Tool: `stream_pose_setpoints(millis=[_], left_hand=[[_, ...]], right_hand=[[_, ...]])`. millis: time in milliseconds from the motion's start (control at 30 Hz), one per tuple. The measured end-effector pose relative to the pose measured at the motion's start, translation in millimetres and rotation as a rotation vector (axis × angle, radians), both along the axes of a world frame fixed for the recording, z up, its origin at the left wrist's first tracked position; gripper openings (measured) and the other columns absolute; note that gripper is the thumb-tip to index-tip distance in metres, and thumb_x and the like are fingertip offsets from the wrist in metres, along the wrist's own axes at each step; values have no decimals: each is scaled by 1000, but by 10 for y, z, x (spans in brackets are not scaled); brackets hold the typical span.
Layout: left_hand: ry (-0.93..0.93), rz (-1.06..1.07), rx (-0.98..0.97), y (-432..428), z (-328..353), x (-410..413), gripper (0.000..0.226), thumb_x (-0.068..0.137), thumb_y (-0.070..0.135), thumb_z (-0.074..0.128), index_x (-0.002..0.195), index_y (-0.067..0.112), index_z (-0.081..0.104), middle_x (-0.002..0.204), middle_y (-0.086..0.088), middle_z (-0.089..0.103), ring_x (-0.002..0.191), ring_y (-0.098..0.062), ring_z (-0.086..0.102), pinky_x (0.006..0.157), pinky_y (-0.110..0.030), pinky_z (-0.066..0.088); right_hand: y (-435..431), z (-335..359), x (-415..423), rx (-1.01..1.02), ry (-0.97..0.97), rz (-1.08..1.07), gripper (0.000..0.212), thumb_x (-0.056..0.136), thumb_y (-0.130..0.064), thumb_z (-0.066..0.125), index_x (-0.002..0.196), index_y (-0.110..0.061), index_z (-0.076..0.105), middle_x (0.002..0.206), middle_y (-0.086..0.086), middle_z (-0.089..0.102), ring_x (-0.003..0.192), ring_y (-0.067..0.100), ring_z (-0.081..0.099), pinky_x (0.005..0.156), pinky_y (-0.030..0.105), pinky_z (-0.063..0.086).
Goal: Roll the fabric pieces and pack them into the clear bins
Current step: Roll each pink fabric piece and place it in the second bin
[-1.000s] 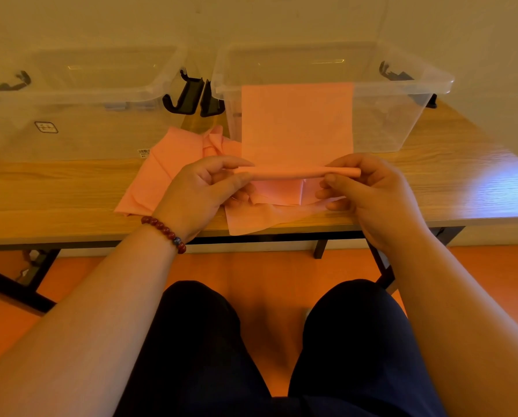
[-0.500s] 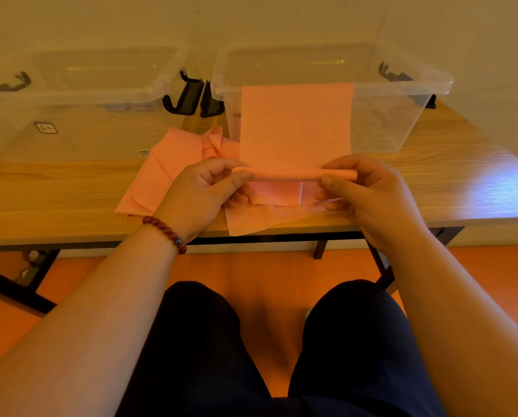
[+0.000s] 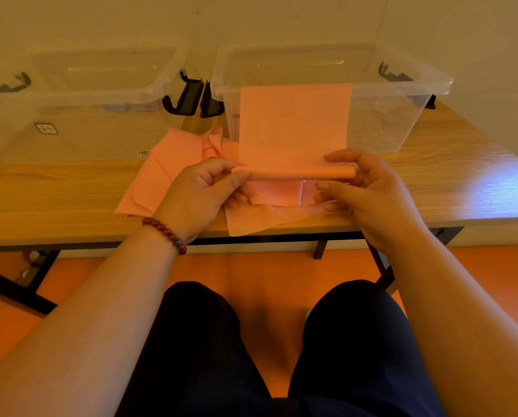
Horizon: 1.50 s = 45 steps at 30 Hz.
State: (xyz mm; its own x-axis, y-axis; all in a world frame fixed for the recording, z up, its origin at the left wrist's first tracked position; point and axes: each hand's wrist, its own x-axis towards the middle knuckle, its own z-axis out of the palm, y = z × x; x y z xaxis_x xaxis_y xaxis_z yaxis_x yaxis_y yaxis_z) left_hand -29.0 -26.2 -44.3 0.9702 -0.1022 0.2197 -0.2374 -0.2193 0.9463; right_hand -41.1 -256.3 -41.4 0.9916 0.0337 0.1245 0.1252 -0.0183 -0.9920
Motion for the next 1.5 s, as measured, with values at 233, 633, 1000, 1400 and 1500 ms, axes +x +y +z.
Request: stream_pose_setpoints(millis=[233, 633, 1000, 1400, 1500], left_hand=[[11, -43, -27, 2, 13, -11, 19, 92, 14, 57, 108, 23, 64, 74, 9, 73, 68, -2, 66, 63, -14, 51], [-45, -45, 127, -8, 2, -9, 34, 95, 14, 54, 124, 31, 50, 81, 12, 67, 66, 6, 59, 66, -7, 47], [-21, 27, 23, 17, -28, 32, 20, 92, 15, 59, 103, 32, 64, 78, 2, 68, 69, -7, 62, 67, -17, 53], [-15, 61, -11, -2, -24, 23, 12, 92, 15, 59, 95, 25, 66, 75, 4, 67, 64, -1, 62, 62, -15, 52], [-11, 29, -10, 14, -23, 19, 19, 89, 14, 62, 102, 27, 65, 80, 2, 67, 67, -2, 61, 65, -15, 53]], right_hand=[[-3, -12, -2, -12, -15, -23, 8, 91, -10, 63, 94, -17, 66, 74, -4, 72, 75, 10, 70, 63, 21, 55], [-2, -18, 37, -108, 4, 54, 26, 88, -13, 68, 106, -31, 61, 86, -2, 74, 83, 15, 72, 72, 29, 57], [10, -21, 43, -109, -10, -25, 6, 91, -16, 64, 95, -18, 69, 83, -2, 72, 79, 12, 72, 65, 24, 55], [10, -19, 24, -42, -12, -13, 21, 88, -6, 67, 98, -24, 64, 77, -4, 73, 72, 12, 70, 60, 21, 53], [21, -20, 22, -33, -20, -39, 12, 91, -10, 63, 90, -21, 64, 70, -5, 71, 68, 8, 69, 60, 21, 55]])
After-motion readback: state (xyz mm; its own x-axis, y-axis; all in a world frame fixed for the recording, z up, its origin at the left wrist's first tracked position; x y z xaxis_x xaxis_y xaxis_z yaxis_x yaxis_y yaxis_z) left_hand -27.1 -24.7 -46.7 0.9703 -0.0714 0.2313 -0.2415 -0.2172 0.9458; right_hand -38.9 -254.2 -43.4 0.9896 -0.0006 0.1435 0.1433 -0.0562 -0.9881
